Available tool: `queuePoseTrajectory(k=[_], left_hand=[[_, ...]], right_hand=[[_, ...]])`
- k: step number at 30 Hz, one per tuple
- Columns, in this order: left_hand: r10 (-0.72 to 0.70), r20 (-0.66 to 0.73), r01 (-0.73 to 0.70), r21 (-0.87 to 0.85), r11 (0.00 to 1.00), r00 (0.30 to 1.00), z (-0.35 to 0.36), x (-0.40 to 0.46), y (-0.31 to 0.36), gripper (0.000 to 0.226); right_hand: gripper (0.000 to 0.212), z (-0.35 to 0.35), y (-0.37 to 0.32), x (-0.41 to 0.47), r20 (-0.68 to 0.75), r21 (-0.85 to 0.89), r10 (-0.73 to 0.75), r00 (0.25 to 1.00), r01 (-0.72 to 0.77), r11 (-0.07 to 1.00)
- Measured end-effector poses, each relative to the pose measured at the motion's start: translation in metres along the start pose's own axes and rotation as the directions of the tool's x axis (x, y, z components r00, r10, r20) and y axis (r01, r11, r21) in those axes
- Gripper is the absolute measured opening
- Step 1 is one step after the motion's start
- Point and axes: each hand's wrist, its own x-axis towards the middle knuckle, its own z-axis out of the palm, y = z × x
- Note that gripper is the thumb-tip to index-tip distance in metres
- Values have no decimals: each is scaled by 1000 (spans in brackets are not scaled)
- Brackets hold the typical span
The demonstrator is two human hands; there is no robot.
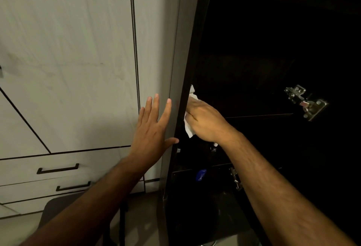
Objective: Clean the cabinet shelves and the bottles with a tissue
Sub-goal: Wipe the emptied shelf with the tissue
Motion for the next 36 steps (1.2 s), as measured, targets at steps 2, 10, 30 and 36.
queuePoseTrajectory(k=[2,10,30,36], left_hand=[[-3,1,3,-7,1000,1000,0,0,0,120],[-15,-16,15,-41,999,1000,3,-3,2,115],[-160,-132,153,-65,986,978,5,-14,39,105],[-282,-210,272,-74,959,936,12,-16,65,107]], right_hand=[[43,-5,6,-11,70,-47,-61,996,64,997],[18,16,16,-21,-271,95,-108,956,139,986],[44,10,63,-27,-179,-140,-225,958,201,969],[42,-14,104,-46,-165,-154,-191,968,166,974]])
